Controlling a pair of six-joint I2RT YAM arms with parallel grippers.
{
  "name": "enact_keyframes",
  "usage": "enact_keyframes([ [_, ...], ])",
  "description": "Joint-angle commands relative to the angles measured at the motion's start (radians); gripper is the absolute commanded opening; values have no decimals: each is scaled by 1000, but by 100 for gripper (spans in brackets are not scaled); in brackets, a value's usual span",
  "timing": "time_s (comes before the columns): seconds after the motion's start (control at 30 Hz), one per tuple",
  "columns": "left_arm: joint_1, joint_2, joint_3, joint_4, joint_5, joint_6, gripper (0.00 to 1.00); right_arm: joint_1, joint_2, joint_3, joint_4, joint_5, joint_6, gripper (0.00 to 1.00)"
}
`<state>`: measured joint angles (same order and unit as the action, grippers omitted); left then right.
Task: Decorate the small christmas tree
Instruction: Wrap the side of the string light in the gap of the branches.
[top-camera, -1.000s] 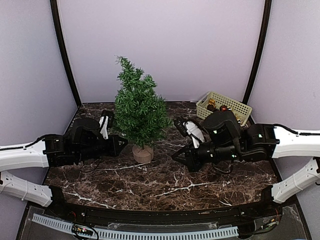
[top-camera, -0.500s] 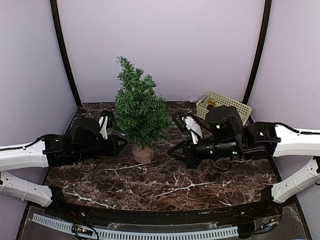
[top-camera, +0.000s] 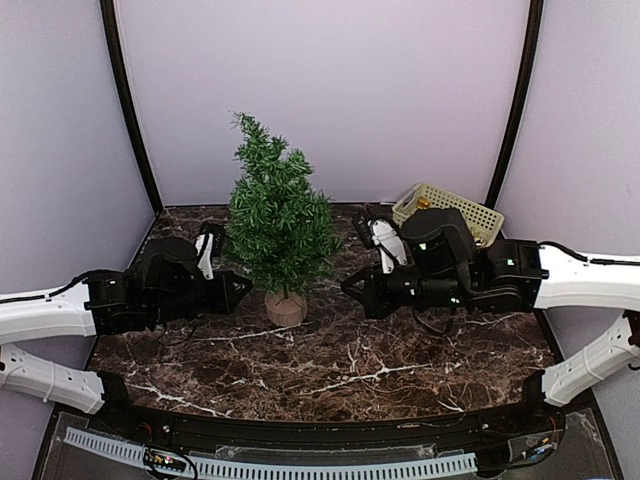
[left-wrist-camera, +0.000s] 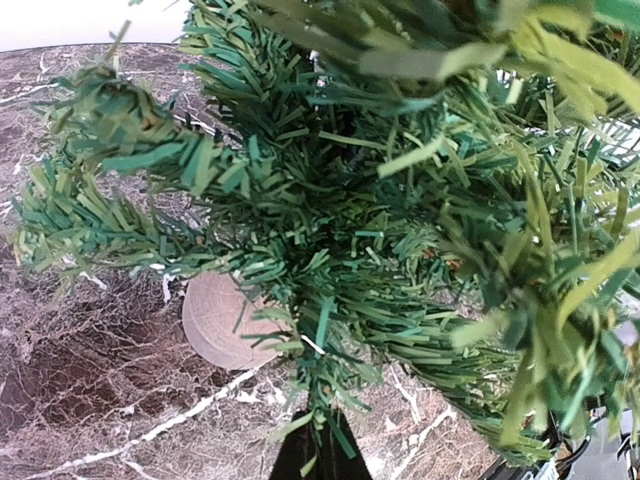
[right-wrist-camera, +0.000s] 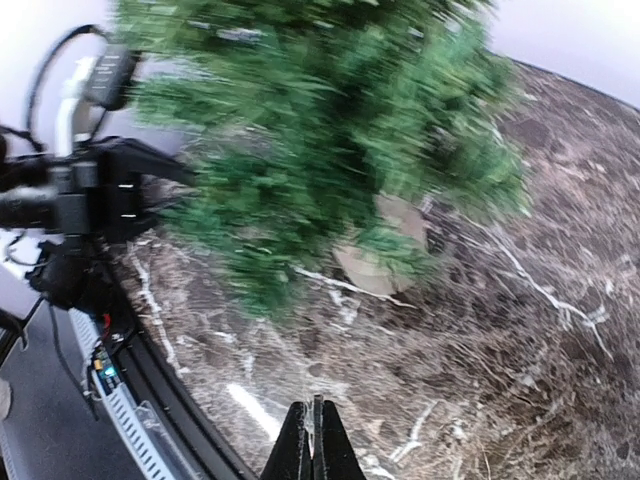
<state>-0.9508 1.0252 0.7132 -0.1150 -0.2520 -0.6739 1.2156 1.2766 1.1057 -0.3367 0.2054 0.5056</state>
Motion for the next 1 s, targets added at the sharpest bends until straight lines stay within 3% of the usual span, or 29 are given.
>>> enact_keyframes([
  [0.0, 13, -32, -17, -13, -20, 2, 0, -68, -7, -91, 55, -5, 56, 0],
  [0.27, 27, -52, -20, -28, -16, 4, 0, -185, 32, -243, 161, -45, 127, 0],
  [0.47, 41, -62, -21, -29, -1, 23, 0, -189, 70, -292, 267, -165, 97, 0],
  [0.97, 192, -49, -25, 53, 120, 243, 0, -193, 156, -297, 455, -78, 88, 0],
])
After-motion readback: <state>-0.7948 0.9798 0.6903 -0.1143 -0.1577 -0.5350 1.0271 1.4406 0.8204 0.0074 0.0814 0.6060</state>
